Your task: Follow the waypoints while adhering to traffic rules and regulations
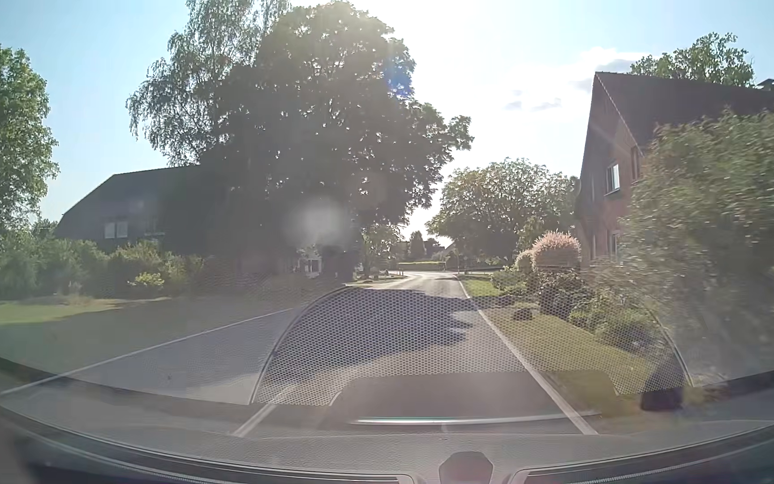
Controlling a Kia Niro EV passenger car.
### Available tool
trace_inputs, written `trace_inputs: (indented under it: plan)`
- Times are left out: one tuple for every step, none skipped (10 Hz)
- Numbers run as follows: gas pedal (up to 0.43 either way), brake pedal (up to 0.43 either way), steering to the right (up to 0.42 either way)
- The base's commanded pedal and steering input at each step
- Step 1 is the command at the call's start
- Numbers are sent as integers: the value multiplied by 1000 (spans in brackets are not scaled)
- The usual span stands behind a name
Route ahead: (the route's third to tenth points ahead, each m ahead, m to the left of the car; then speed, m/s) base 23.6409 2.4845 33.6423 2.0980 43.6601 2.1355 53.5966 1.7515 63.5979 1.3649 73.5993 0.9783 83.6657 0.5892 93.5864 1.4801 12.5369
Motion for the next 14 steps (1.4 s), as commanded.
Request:
trace_inputs:
  plan:
    - [98,6,8]
    - [98,6,10]
    - [98,6,10]
    - [98,6,9]
    - [98,6,9]
    - [98,6,10]
    - [98,6,10]
    - [110,6,10]
    - [110,6,11]
    - [110,6,12]
    - [110,6,12]
    - [118,6,12]
    - [118,6,13]
    - [118,6,15]
